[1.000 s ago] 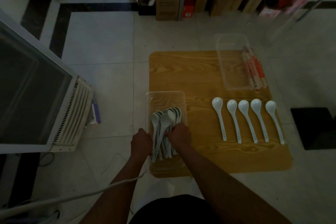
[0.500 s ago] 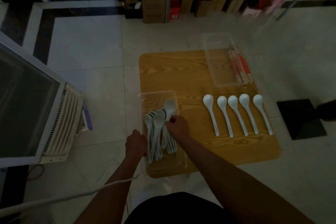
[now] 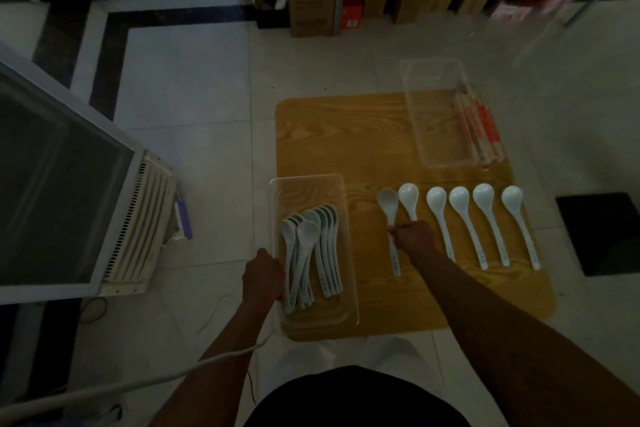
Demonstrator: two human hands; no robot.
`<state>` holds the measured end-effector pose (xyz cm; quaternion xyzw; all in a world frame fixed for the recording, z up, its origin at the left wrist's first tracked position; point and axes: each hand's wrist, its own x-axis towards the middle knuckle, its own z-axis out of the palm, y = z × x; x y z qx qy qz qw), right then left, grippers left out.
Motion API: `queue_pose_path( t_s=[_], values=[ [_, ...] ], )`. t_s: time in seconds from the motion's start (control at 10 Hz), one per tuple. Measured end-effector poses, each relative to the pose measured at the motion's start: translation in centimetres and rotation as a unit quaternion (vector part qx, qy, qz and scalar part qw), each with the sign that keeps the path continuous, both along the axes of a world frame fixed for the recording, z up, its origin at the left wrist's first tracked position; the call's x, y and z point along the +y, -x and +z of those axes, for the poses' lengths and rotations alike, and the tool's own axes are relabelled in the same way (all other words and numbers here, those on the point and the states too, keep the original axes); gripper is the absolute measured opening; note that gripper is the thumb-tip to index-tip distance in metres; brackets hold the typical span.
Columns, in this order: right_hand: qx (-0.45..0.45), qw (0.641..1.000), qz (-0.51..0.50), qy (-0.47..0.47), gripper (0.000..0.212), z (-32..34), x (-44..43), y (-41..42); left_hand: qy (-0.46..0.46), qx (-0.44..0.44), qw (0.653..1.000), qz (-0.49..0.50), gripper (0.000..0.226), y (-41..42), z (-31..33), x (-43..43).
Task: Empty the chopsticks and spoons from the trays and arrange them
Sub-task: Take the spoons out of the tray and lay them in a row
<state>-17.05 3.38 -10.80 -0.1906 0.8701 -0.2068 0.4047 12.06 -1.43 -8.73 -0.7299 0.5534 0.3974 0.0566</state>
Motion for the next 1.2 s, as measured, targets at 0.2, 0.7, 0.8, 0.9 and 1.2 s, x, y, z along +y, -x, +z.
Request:
queue_pose_path(
  t_s=[0.2,0.7,0.8,0.9,1.2],
  values=[
    [-0.026,1.000,-0.011,-0.010,0.029,-1.2,-0.8,0.4,0.007,-0.010,1.000,0.004,0.015,0.2,-0.5,0.2],
    [-0.035,0.999,-0.016,-0.021,0.005,0.4,-2.4,1.0,-0.007,-0.051,0.998,0.023,0.018,0.8,-0.5,-0.1],
    [0.037,0.997,0.036,-0.052,0.022,-4.7,-2.7,2.4,-0.013,-0.041,0.999,0.028,0.018,0.9,-0.3,-0.2],
    [0.056,0.996,0.039,-0.051,0.028,-4.2,-3.3,2.3,-0.007,-0.036,0.999,0.025,0.019,0.9,-0.3,0.0],
    [0.121,0.982,0.097,0.103,0.035,2.9,-4.9,-6.8,-0.011,-0.020,1.000,-0.004,0.012,0.6,0.8,0.0]
  ],
)
